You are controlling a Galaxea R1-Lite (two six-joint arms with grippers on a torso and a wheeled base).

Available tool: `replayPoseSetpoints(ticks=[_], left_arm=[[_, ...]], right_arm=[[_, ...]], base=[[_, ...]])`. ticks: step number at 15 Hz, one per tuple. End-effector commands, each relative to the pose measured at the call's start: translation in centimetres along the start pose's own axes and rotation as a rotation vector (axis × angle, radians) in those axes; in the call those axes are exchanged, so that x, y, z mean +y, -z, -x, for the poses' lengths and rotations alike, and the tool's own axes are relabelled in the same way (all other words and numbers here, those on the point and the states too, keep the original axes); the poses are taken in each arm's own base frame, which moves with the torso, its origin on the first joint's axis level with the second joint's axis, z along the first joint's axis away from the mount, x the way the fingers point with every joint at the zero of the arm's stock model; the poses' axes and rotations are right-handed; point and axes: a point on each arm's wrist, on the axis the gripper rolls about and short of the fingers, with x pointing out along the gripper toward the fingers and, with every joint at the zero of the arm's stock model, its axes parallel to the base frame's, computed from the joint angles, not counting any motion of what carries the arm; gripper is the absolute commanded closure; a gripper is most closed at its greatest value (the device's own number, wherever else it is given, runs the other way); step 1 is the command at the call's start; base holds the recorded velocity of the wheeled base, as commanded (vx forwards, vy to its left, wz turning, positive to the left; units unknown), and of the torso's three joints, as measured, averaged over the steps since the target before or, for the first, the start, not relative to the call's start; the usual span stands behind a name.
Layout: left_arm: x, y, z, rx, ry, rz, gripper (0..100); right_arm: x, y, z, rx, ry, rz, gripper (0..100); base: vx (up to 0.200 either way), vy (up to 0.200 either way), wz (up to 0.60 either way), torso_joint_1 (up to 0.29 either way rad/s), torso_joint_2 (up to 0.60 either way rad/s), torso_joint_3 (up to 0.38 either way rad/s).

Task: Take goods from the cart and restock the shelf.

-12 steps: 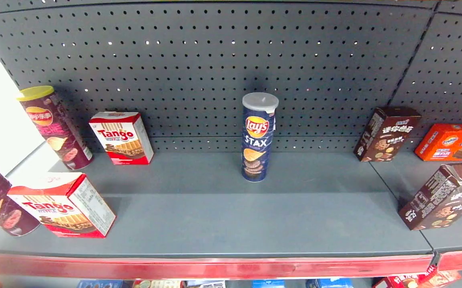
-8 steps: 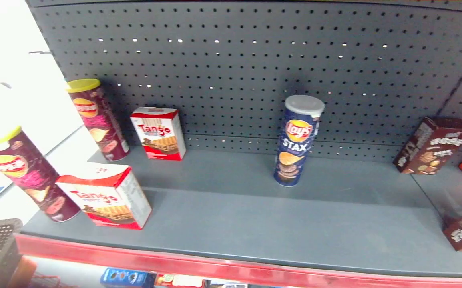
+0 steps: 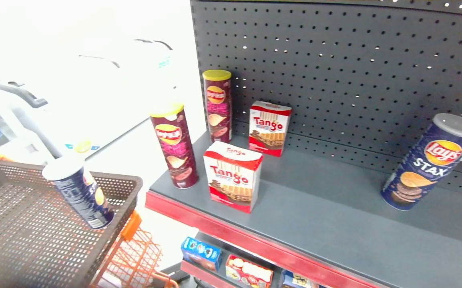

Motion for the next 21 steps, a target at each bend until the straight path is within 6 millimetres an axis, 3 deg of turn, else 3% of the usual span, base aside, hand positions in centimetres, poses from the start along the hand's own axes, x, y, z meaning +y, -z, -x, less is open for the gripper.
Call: replayPoseSetpoints(ticks=[1,9,11,12,13,15,16,17,18,21], left_arm=[[0.0,0.0,0.0,0.001,-0.001,0.001,0],[0.0,-0.2,0.1,-0.001,0.004,-0.01,0],[-0.1,-3.5,-0.3,0.028,0.013,-0.031,0],[-0.2,-7.9,-2.7,0.133,0.009,-0.019,0],[-0.3,-10.1,-4.9,0.191,0.0,-0.018,0],[-0.4,-12.3,-7.6,0.232,-0.021,-0.027,0],[0.5,-12.9,-10.5,0.292,-0.145,-0.017,0],[2.2,-13.0,-12.8,0.321,-0.221,0.004,0],[2.6,-12.6,-13.5,0.349,-0.197,0.011,0],[3.4,-9.1,-18.2,0.411,-0.105,-0.033,0]], right_arm=[[0.0,0.0,0.0,0.001,0.0,0.0,0],[0.0,0.0,0.0,0.001,0.0,0.0,0],[0.0,0.0,0.0,0.001,0.0,0.0,0],[0.0,0.0,0.0,0.0,0.0,0.0,0],[0.0,0.0,0.0,0.001,0.0,0.0,0],[0.0,0.0,0.0,0.001,0.0,0.0,0],[0.0,0.0,0.0,0.001,0.0,0.0,0],[0.0,0.0,0.0,0.001,0.0,0.0,0],[0.0,0.0,0.0,0.001,0.0,0.0,0],[0.0,0.0,0.0,0.001,0.0,0.0,0]], base=[[0.0,0.0,0.0,0.0,0.0,0.0],[0.0,0.0,0.0,0.0,0.0,0.0],[0.0,0.0,0.0,0.0,0.0,0.0],[0.0,0.0,0.0,0.0,0.0,0.0],[0.0,0.0,0.0,0.0,0.0,0.0],[0.0,0.0,0.0,0.0,0.0,0.0],[0.0,0.0,0.0,0.0,0.0,0.0],[0.0,0.0,0.0,0.0,0.0,0.0],[0.0,0.0,0.0,0.0,0.0,0.0],[0.0,0.0,0.0,0.0,0.0,0.0]])
